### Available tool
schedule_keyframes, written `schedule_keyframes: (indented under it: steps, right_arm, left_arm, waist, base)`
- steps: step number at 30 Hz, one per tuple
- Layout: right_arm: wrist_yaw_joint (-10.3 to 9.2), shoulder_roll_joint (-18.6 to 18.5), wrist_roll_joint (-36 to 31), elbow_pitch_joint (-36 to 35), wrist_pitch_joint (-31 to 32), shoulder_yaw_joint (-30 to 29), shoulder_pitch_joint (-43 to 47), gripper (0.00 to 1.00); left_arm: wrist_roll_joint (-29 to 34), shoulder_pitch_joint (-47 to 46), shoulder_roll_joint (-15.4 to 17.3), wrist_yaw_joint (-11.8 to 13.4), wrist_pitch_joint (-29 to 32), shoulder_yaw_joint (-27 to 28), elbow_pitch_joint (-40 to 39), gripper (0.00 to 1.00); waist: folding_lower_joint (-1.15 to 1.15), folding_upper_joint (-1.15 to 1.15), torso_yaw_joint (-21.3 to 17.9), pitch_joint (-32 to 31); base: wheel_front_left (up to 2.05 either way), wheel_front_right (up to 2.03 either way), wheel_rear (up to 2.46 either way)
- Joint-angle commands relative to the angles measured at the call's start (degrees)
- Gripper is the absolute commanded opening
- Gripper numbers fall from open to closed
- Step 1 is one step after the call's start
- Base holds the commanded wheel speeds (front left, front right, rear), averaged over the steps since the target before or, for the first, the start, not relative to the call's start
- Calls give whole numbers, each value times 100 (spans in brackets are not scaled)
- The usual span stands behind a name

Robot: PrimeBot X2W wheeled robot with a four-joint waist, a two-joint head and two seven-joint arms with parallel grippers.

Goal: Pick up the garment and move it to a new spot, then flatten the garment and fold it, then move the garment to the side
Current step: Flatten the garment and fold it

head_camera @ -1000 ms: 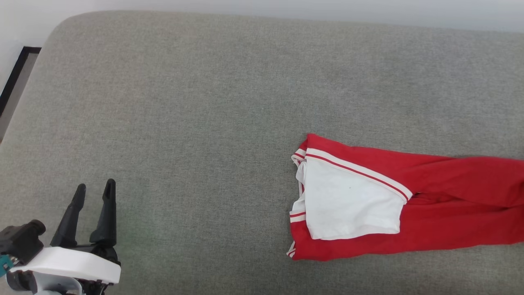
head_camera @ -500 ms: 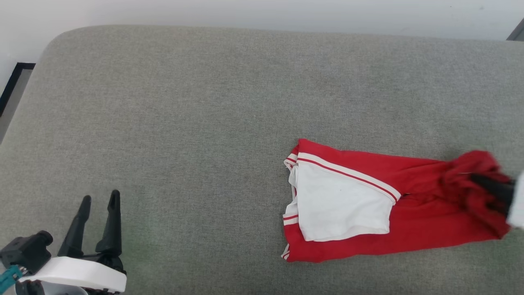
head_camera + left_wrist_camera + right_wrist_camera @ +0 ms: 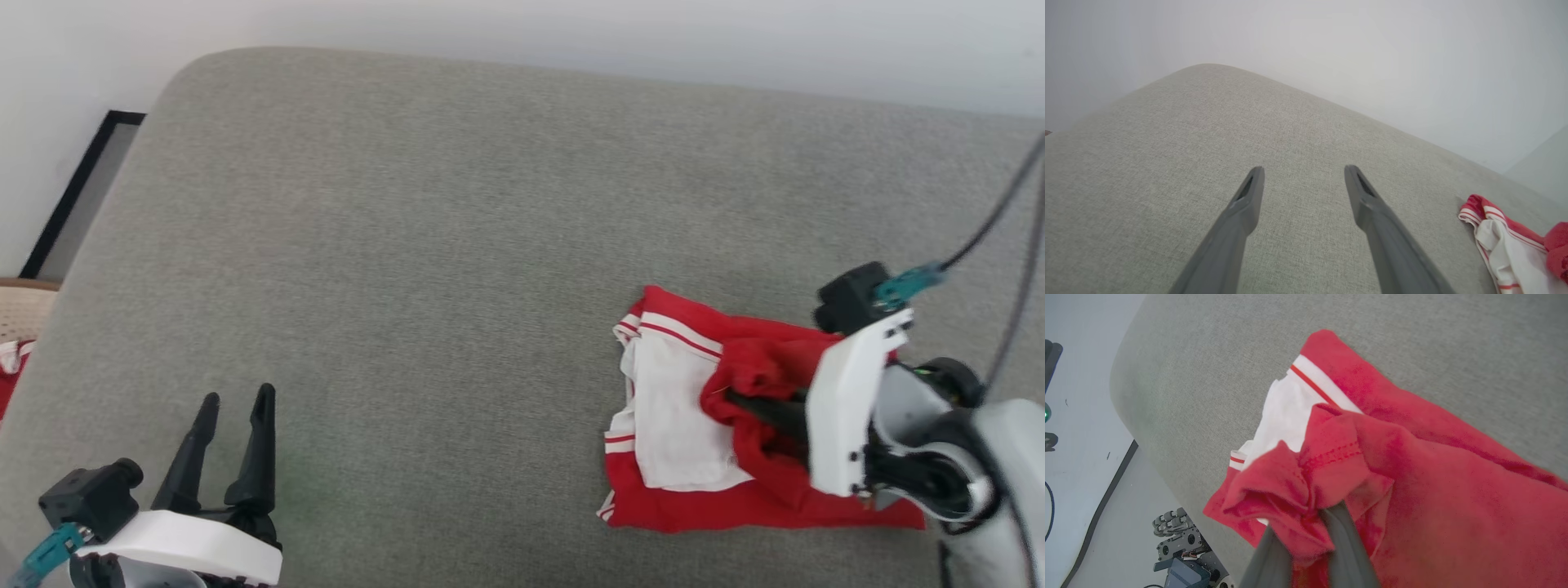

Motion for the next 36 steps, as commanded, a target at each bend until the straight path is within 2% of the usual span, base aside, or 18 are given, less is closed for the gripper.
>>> schedule_keyframes:
  steps: [1,2,3,4,5,6,13,26,29,36]
  right_arm:
    - [0,87,-51,131,-88,152,-117,0]
    - [0,107,-75,214,-132,266,-166,0]
    - [0,134,-88,280,-185,391,-229,11]
    - [0,134,-88,280,-185,391,-229,11]
    - [0,149,-76,340,-245,493,-282,36]
    - [0,130,-81,400,-289,594,-327,100]
    - [0,-30,160,431,-508,878,-564,100]
    - [0,-439,275,-191,-1094,417,-505,100]
    - [0,-540,224,-304,-1419,274,-466,100]
    - [0,-849,-112,-338,-2693,46,-218,100]
  left_arm:
    - [-5,-62,-18,-34,-12,-13,32,100]
    - [3,-74,-17,-40,-12,-21,55,100]
    - [6,-82,-24,-49,-12,-30,74,100]
    - [6,-82,-24,-49,-12,-30,74,100]
    - [-9,-92,-39,-53,-13,-32,86,100]
    - [-19,-99,-48,-63,-14,-42,100,100]
    - [-66,8,-42,-60,-19,42,141,100]
    - [2,68,11,-23,-26,191,37,100]
    - [44,82,40,-32,-26,221,34,100]
    - [167,138,75,-24,-26,326,-30,100]
  waist:
    - [0,0,99,-40]
    - [0,0,134,-52]
    - [0,0,162,-63]
    - [0,0,162,-63]
    - [0,0,184,-73]
    - [0,0,202,-88]
    - [0,0,129,-171]
    - [0,0,-419,-243]
    - [0,0,-535,-271]
    - [0,0,-798,-370]
  base:
    - [0,0,0]
    - [0,0,0]
    - [0,0,0]
    - [0,0,0]
    - [0,0,0]
    - [0,0,0]
    - [0,0,0]
    - [0,0,0]
    - [0,0,0]
    - [0,0,0]
